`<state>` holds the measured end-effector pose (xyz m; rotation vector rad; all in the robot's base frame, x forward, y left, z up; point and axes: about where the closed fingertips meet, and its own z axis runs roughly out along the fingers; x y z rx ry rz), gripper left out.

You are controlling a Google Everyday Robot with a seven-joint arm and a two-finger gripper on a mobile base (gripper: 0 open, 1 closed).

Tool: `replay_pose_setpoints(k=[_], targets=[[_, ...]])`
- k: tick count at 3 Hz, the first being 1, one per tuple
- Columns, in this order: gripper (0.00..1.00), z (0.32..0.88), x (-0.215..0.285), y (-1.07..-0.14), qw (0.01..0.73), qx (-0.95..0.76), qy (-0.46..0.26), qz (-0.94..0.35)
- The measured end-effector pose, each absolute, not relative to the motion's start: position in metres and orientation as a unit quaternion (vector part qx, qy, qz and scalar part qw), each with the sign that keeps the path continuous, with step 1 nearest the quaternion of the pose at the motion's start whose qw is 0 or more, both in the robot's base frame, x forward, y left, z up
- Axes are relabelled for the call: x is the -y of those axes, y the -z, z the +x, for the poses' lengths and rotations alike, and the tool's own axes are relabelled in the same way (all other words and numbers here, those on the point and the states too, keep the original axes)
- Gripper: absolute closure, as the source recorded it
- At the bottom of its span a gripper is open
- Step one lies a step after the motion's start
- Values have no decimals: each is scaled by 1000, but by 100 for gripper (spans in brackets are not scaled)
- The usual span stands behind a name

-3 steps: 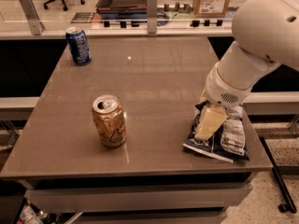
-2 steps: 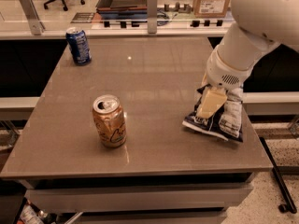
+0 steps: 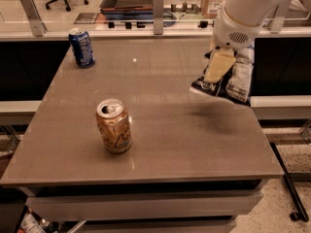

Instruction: Move blue chip bag near pepsi can

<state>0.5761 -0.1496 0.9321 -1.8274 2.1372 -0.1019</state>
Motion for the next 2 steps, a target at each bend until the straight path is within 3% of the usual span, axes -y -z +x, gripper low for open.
replay_pose_setpoints(k=[2], targets=[[100,633,98,-1002,227,-716,78,-655]])
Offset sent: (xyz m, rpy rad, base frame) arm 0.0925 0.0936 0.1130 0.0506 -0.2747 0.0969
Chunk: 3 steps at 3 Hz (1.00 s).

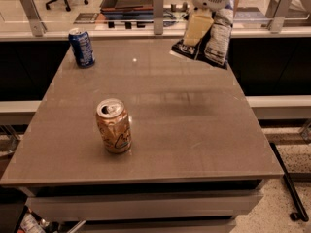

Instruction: Move blue chip bag near pepsi can

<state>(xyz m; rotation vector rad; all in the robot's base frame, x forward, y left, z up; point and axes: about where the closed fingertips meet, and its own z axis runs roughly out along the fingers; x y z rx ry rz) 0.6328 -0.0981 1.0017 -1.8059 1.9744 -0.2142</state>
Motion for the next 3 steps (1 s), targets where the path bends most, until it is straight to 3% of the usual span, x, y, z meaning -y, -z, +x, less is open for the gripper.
replay_pose_setpoints(k=[3], targets=[[100,681,-22,-1024,424,-597,-18,-681]])
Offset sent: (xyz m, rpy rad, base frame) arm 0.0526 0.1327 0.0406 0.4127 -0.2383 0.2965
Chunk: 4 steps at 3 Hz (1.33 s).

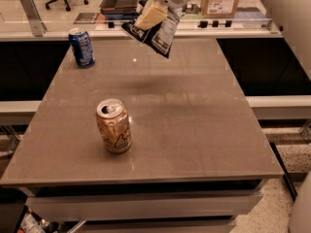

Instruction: Move blue chip bag near pepsi can

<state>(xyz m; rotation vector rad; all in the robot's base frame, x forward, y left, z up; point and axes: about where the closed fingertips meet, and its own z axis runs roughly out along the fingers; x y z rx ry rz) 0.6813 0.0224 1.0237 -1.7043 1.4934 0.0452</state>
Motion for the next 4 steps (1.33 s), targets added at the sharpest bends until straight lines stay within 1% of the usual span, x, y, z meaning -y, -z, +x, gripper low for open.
replay_pose_setpoints(k=[1,2,3,4], targets=[[100,703,-61,-1023,492,-531,-36,-689],[100,703,-61,-1023,492,-531,-36,-689],[100,704,-64,-1015,494,-535,-17,-685],[100,707,-70,-994,501,-544,23,-673]])
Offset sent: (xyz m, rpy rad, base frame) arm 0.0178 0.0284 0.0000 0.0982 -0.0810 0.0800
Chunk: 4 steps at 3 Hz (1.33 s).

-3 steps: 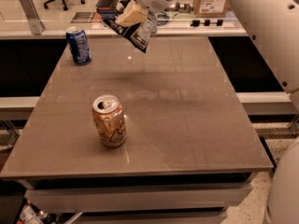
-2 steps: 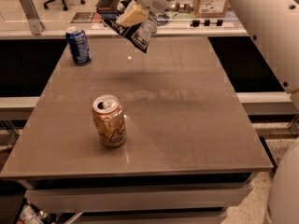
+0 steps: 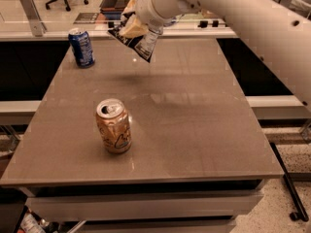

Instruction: Move blue chip bag near pepsi can

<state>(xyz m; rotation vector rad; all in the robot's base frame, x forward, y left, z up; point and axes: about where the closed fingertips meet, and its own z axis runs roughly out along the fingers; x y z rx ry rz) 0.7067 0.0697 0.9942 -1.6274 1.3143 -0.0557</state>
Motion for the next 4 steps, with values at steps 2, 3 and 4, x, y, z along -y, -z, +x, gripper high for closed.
replay_pose_setpoints(k=[2,3,4], targets=[[100,741,-92,-964,539,-534,82,-647],[100,761,-107,-966,556,-514,90,-647],[85,762,-108,-966,557,-513,90,-647]])
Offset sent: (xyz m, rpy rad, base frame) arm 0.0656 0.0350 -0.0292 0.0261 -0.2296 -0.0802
